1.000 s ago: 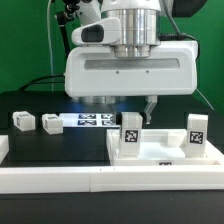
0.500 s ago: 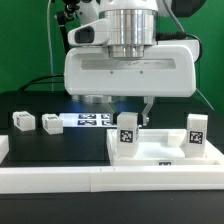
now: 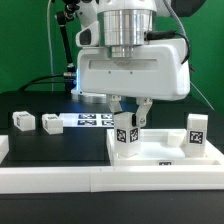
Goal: Assemble square table
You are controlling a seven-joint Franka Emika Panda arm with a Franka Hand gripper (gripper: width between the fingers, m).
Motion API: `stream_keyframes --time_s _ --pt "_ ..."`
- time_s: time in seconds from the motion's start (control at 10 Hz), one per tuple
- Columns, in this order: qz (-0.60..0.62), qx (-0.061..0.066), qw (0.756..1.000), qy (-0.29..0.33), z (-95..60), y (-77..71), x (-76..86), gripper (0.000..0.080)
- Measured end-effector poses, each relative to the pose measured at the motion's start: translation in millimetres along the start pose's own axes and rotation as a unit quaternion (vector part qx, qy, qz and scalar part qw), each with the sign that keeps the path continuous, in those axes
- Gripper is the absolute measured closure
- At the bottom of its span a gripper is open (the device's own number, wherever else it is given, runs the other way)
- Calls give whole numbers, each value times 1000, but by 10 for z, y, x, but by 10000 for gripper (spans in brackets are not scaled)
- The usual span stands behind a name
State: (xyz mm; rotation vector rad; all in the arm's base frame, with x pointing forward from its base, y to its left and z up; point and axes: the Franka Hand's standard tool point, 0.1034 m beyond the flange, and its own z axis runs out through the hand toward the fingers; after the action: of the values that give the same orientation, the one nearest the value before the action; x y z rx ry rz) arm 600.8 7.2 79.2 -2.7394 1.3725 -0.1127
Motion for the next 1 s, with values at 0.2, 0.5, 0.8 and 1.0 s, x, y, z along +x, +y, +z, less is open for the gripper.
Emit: stream_keyframes --time_s 0.2,0.5,0.8,1.0 --pt "116 2 993 -3 9 -5 -16 509" --pt "226 1 974 -5 17 -25 -34 509" --pt "247 3 969 -8 17 -23 -33 509" --pt "232 4 973 -9 19 -24 -37 509"
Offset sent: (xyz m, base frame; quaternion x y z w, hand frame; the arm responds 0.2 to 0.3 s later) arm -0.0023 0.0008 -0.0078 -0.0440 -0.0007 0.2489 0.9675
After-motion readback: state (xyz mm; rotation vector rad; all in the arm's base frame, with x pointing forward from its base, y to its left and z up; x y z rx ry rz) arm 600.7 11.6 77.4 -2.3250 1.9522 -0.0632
